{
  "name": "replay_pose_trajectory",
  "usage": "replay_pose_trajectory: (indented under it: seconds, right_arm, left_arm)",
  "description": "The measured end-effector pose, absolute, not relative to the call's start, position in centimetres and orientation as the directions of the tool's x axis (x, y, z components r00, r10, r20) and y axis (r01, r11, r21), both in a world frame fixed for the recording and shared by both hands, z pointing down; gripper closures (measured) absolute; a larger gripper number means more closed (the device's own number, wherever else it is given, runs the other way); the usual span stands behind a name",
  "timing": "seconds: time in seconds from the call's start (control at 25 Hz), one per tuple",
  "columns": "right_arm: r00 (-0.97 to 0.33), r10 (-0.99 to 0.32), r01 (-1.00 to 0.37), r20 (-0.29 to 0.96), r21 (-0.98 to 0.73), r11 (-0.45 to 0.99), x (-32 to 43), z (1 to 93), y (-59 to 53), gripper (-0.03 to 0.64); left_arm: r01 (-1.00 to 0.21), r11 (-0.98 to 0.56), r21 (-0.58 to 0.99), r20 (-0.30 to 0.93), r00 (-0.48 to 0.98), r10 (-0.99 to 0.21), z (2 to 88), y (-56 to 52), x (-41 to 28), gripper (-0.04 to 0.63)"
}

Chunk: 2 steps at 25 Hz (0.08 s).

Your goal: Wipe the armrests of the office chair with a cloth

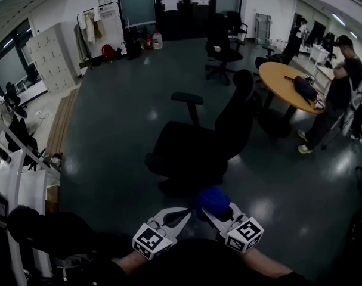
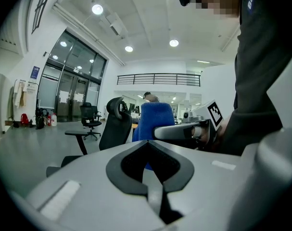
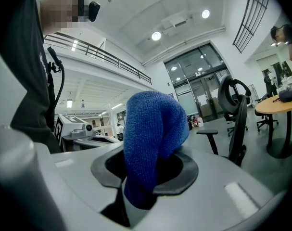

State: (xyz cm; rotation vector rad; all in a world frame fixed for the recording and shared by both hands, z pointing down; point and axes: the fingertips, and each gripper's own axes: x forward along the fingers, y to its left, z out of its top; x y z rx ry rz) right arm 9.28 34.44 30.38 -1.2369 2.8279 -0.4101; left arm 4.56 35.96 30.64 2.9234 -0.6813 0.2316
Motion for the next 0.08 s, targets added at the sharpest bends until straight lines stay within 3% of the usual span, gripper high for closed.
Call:
replay_pose_trajectory:
  seconds: [0.08]
  right_arm:
    - [-0.684, -0.725, -0.718, 0.079, -0.254, 0.649, 9.2, 30.33, 34.46, 0.483]
  left_arm:
    - [-0.444, -0.891, 0.092, 0.178, 0.888, -0.424, 30.45, 36.01, 4.47, 0.577]
